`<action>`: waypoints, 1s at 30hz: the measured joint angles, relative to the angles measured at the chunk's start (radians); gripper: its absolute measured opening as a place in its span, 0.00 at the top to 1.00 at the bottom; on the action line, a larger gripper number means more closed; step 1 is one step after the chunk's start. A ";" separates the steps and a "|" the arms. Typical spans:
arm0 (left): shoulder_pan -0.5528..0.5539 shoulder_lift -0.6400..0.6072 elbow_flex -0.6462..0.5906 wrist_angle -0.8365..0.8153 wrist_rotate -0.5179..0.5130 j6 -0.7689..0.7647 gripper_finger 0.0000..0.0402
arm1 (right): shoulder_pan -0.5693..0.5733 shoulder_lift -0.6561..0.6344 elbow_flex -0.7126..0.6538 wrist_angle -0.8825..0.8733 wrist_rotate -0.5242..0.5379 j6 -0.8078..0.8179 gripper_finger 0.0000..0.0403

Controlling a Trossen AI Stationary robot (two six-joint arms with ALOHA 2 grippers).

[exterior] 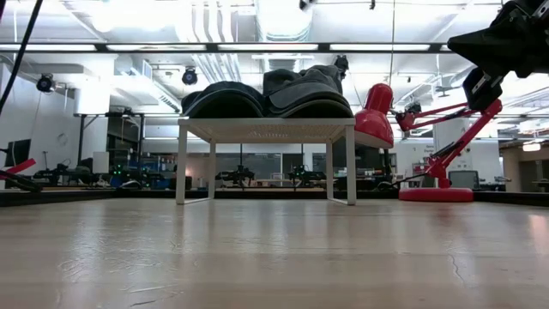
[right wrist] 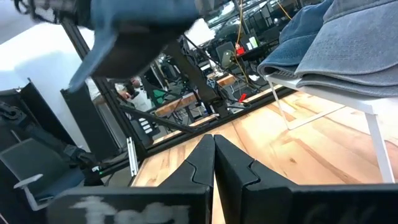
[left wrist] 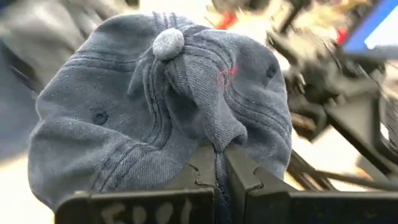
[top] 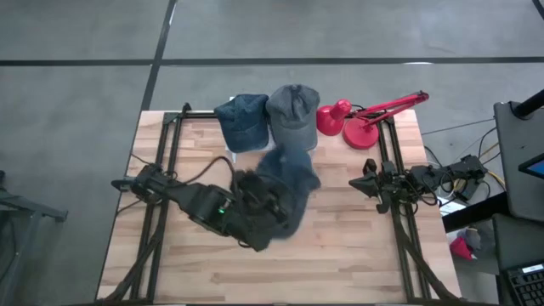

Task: Pick & Place hat
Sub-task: Put the blue cap on the shelf

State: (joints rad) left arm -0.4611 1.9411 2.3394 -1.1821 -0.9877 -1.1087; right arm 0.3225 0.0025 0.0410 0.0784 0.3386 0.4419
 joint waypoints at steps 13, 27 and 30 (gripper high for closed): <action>0.162 -0.225 -0.178 -0.073 -0.208 0.040 0.99 | 0.000 0.000 0.000 -0.011 0.001 0.001 0.98; 0.488 -0.283 -0.323 -0.084 -0.152 0.074 0.99 | 0.000 0.000 0.000 -0.022 0.003 0.003 0.98; 0.548 -0.283 -0.343 -0.084 -0.103 0.087 0.99 | 0.000 0.000 0.000 -0.022 0.003 0.003 0.98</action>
State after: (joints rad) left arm 0.0869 1.6577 1.9961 -1.2662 -1.0907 -1.0222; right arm 0.3224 0.0025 0.0410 0.0561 0.3416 0.4450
